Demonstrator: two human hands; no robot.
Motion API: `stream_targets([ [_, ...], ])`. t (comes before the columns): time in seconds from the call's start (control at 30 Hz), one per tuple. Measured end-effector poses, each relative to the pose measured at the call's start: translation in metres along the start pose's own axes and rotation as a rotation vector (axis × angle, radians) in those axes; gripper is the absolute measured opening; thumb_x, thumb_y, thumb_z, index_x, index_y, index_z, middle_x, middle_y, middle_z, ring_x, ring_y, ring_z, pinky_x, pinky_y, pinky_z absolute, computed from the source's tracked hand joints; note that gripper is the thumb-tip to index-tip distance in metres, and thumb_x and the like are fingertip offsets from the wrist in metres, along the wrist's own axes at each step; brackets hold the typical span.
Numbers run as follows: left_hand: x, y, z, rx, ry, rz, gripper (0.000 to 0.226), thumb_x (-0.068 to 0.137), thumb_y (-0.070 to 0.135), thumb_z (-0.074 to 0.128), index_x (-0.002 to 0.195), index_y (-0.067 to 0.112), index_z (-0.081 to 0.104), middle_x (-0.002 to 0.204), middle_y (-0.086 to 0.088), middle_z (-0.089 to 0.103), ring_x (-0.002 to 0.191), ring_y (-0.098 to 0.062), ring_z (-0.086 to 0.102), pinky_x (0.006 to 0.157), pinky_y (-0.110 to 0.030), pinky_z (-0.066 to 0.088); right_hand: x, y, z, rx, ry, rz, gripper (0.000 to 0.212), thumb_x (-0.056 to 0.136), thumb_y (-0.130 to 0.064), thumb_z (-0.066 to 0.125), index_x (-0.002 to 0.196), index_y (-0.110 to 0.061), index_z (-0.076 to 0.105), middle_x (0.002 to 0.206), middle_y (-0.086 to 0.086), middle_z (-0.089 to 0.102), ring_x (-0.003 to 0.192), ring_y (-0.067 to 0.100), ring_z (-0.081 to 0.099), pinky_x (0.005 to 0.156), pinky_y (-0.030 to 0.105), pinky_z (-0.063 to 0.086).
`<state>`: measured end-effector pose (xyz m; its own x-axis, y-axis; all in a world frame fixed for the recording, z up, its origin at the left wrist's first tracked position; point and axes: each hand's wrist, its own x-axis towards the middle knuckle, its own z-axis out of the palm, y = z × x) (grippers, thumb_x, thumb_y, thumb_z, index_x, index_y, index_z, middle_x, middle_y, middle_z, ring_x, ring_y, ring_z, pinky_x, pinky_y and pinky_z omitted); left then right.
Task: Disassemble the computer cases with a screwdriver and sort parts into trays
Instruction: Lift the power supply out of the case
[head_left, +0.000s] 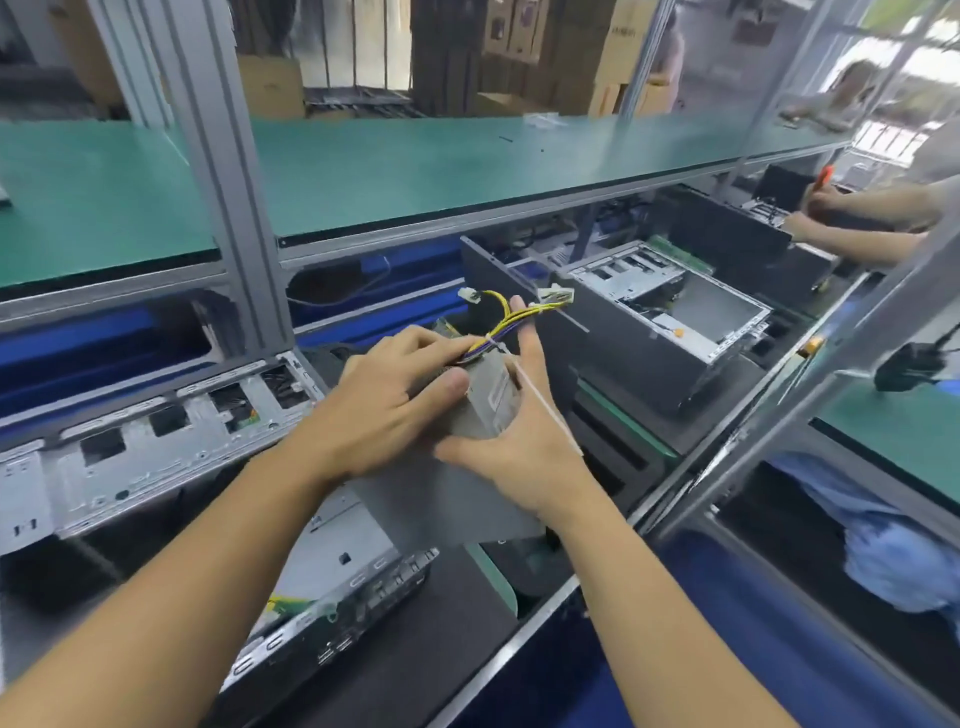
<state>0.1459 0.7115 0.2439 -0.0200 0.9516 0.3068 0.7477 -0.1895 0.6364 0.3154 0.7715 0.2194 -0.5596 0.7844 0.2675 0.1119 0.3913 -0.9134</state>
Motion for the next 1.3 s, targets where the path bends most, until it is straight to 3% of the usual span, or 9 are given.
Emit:
stream_targets([
  [0.1, 0.029, 0.016, 0.016, -0.035, 0.047, 0.023, 0.047, 0.089, 0.072, 0.026, 0.134, 0.062, 0.038, 0.123, 0.016, 0.049, 0.118, -0.009, 0.049, 0.102, -0.051, 0.038, 0.014, 0.005, -0.037, 0.004, 0.020, -0.056, 0.116, 0.061, -0.013, 0.088, 0.148, -0.042, 0.019, 0.122, -0.015, 0.058, 0.120, 0.011, 0.061, 0.101, 0.034, 0.052],
  [0.27, 0.089, 0.030, 0.064, -0.137, 0.112, 0.049, 0.049, 0.094, 0.061, 0.038, 0.138, 0.044, 0.052, 0.121, 0.006, 0.058, 0.115, -0.011, 0.054, 0.102, -0.037, 0.042, 0.049, 0.030, -0.096, 0.023, 0.047, 0.009, 0.095, 0.058, -0.013, 0.090, 0.135, -0.031, 0.036, 0.134, -0.005, 0.055, 0.126, 0.012, 0.057, 0.107, 0.043, 0.048],
  [0.43, 0.153, 0.028, 0.126, -0.144, 0.092, 0.041, 0.047, 0.102, 0.041, 0.035, 0.135, 0.017, 0.059, 0.130, -0.005, 0.058, 0.126, -0.020, 0.049, 0.112, -0.037, 0.034, 0.076, 0.075, -0.143, -0.031, 0.137, 0.086, 0.080, 0.056, -0.017, 0.081, 0.125, -0.043, 0.047, 0.118, -0.030, 0.062, 0.116, -0.004, 0.059, 0.094, 0.015, 0.048],
  [0.57, 0.191, 0.018, 0.167, -0.337, 0.002, 0.008, 0.044, 0.105, 0.037, 0.032, 0.141, 0.019, 0.051, 0.141, -0.004, 0.042, 0.134, -0.005, 0.034, 0.116, -0.020, 0.022, 0.095, 0.100, -0.180, -0.239, 0.131, 0.222, 0.105, 0.051, -0.032, 0.080, 0.133, -0.067, 0.024, 0.134, -0.014, 0.053, 0.127, 0.023, 0.053, 0.106, 0.053, 0.044],
  [0.67, 0.213, 0.011, 0.193, -0.432, -0.109, -0.038, 0.034, 0.104, 0.045, 0.029, 0.132, 0.041, 0.047, 0.143, 0.006, 0.034, 0.132, 0.003, 0.033, 0.115, -0.020, 0.021, 0.105, 0.114, -0.201, -0.414, 0.078, 0.296, 0.110, 0.047, -0.048, 0.077, 0.142, -0.060, 0.024, 0.142, -0.006, 0.047, 0.132, 0.026, 0.047, 0.107, 0.054, 0.042],
  [0.77, 0.230, 0.000, 0.223, -0.493, -0.146, -0.144, 0.030, 0.102, 0.053, 0.034, 0.125, 0.040, 0.049, 0.141, 0.007, 0.035, 0.137, -0.005, 0.035, 0.116, -0.024, 0.024, 0.106, 0.132, -0.216, -0.427, 0.047, 0.283, 0.083, 0.051, -0.047, 0.081, 0.118, -0.069, 0.037, 0.134, -0.022, 0.047, 0.127, 0.019, 0.050, 0.106, 0.047, 0.043],
  [0.93, 0.234, -0.020, 0.254, -0.345, -0.222, -0.226, 0.021, 0.102, 0.048, 0.040, 0.098, 0.039, 0.058, 0.114, 0.014, 0.049, 0.121, -0.013, 0.046, 0.107, -0.035, 0.036, 0.099, 0.179, -0.213, -0.695, 0.044, 0.248, 0.063, 0.062, -0.037, 0.082, 0.111, -0.043, 0.042, 0.118, -0.025, 0.037, 0.103, 0.019, 0.056, 0.090, 0.040, 0.046],
  [1.17, 0.214, -0.066, 0.258, -0.141, -0.088, -0.520, 0.023, 0.097, 0.017, 0.050, 0.115, 0.017, 0.064, 0.119, -0.001, 0.062, 0.105, -0.019, 0.059, 0.094, -0.032, 0.046, 0.092, 0.220, -0.188, -0.832, -0.078, 0.306, 0.061, 0.064, -0.052, 0.079, 0.111, -0.044, 0.041, 0.122, -0.025, 0.035, 0.087, 0.011, 0.042, 0.082, 0.034, 0.036],
  [1.3, 0.198, -0.071, 0.270, 0.181, -0.360, -0.514, 0.019, 0.092, 0.019, 0.048, 0.096, 0.018, 0.067, 0.108, -0.006, 0.068, 0.095, -0.028, 0.064, 0.084, -0.037, 0.052, 0.097, 0.225, -0.192, -0.795, -0.001, 0.348, 0.057, 0.063, -0.048, 0.080, 0.106, -0.041, 0.043, 0.120, -0.025, 0.035, 0.090, 0.016, 0.049, 0.086, 0.036, 0.041],
])
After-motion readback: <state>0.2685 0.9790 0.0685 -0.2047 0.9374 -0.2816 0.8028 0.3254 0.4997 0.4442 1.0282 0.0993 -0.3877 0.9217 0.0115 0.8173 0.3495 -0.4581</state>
